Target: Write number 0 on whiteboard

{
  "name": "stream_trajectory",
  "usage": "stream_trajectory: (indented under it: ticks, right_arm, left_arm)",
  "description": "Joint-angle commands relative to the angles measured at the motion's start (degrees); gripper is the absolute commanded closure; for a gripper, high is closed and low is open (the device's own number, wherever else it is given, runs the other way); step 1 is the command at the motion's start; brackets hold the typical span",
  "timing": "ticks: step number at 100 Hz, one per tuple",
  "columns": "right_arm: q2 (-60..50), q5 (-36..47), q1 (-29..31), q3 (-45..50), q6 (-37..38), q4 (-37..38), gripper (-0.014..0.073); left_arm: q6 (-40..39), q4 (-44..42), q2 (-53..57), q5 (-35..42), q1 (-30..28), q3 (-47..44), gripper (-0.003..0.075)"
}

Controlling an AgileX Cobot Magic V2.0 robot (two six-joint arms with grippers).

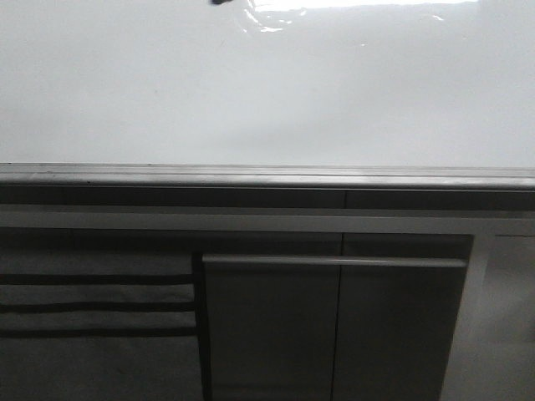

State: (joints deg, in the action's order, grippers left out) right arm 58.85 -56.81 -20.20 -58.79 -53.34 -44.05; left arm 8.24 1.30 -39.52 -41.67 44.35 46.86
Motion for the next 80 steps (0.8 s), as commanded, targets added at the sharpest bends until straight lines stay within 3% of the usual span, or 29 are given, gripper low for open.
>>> stream_trajectory:
  ticks: [1,9,18,36,46,64,80]
  right_arm:
    - [-5.0,9.7,6.8,4.3,6.2,-5.0,0.0621]
    - [-7.5,15.2,11.5,10.1,11.7,-6.3,0.0621]
    - [-9.3,17.2,14.9,14.6,11.7,-8.6,0.0621]
    - [-9.0,16.6,15.4,16.4,13.6,-9.5,0.0621]
    - [-5.6,17.8,15.8,14.4,15.6,-9.5,0.0621]
    - [5.2,10.5,16.4,6.2,15.9,-9.0,0.0621]
    - [13.1,10.0,16.4,-0.7,15.3,-8.4,0.0621]
  left_arm:
    - [-6.0,0.1,2.5,7.0,-4.2,-1.6,0.0219]
    - [-10.1,0.1,3.8,8.2,-7.9,-4.2,0.0219]
    - [-12.3,1.1,3.9,9.5,-11.5,-6.7,0.0219]
    - [-12.3,2.5,3.9,13.3,-14.6,-9.2,0.0219]
    - [-12.3,2.5,3.8,14.6,-14.6,-9.2,0.0219]
    - [-12.3,2.5,3.8,15.6,-14.6,-9.2,0.0219]
    - [-12.3,2.5,3.8,15.6,-14.6,-9.2,0.0219]
